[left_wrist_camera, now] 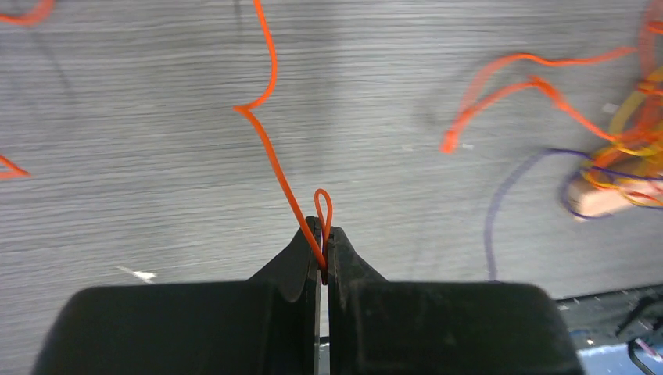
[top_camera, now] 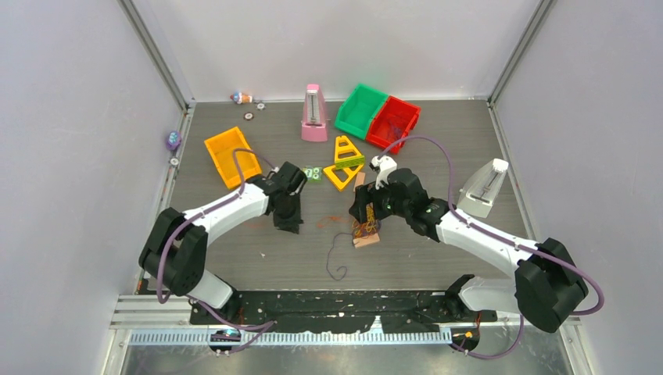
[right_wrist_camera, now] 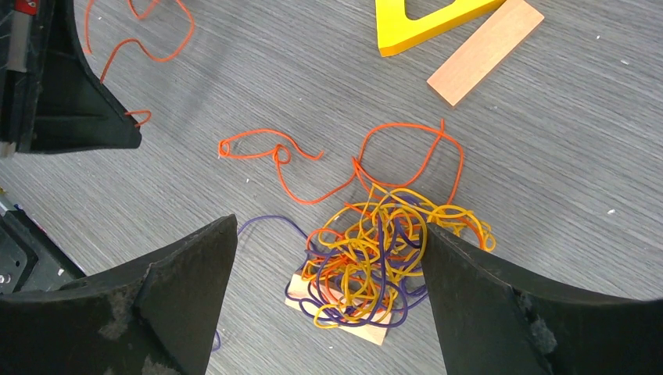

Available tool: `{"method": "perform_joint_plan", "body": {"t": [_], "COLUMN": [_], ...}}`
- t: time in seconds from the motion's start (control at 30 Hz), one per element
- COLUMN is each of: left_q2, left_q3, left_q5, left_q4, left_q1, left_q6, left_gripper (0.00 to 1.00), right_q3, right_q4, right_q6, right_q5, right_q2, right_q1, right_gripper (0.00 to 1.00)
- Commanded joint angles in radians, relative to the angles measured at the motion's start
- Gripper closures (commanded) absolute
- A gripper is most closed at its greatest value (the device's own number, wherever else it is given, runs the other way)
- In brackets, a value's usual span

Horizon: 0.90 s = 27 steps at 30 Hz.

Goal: Untangle the cables
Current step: Untie the cable.

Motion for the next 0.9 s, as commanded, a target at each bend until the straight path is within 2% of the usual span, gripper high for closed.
{"method": "perform_joint_plan", "body": {"t": [0.0, 0.1, 0.23, 0.5, 0.7, 0.83, 0.87], "left_q2": [-0.014, -0.015, -0.035, -0.065, -0.077, -0.112, -0.118], "left_q3": [0.101, 0.143, 0.165, 0.15, 0.101, 0.053, 0.045], "left_q5": [0.021, 0.016, -0.057, -0.081, -0.033, -0.015, -0.015], "left_q4": [-0.021, -0.045, -0.074, -0.103, -0.073, -0.023, -0.017], "left_q1": [-0.077, -0.099, -0.073, 0.099, 0.224, 0.283, 0.297], "left_q6": [-0.042, -0.041, -0.004, 0.106, 0.152, 0.149, 0.149], "left_gripper": [1.0, 1.0, 1.0, 1.0, 0.99, 0.87, 0.81], "right_q3": [0.004, 0.003, -0.003, -0.012, -0.014, -0.017, -0.016], "right_q4": [0.036, 0.036, 0.036, 0.027, 0.024, 0.023, 0.021], "right_q6": [0.007, 0.007, 0.01, 0.008, 0.009, 0.01, 0.01], "right_q5": [0.001, 0.003, 0.002, 0.013, 0.013, 0.012, 0.013], "right_q2": [-0.031, -0.031, -0.032, -0.048, -0.05, -0.05, -0.051], "right_q1": [0.0, -0.001, -0.001, 0.0, 0.0, 0.0, -0.001], "right_gripper": [0.09, 0.09, 0.09, 0.09, 0.09, 0.09, 0.09]}}
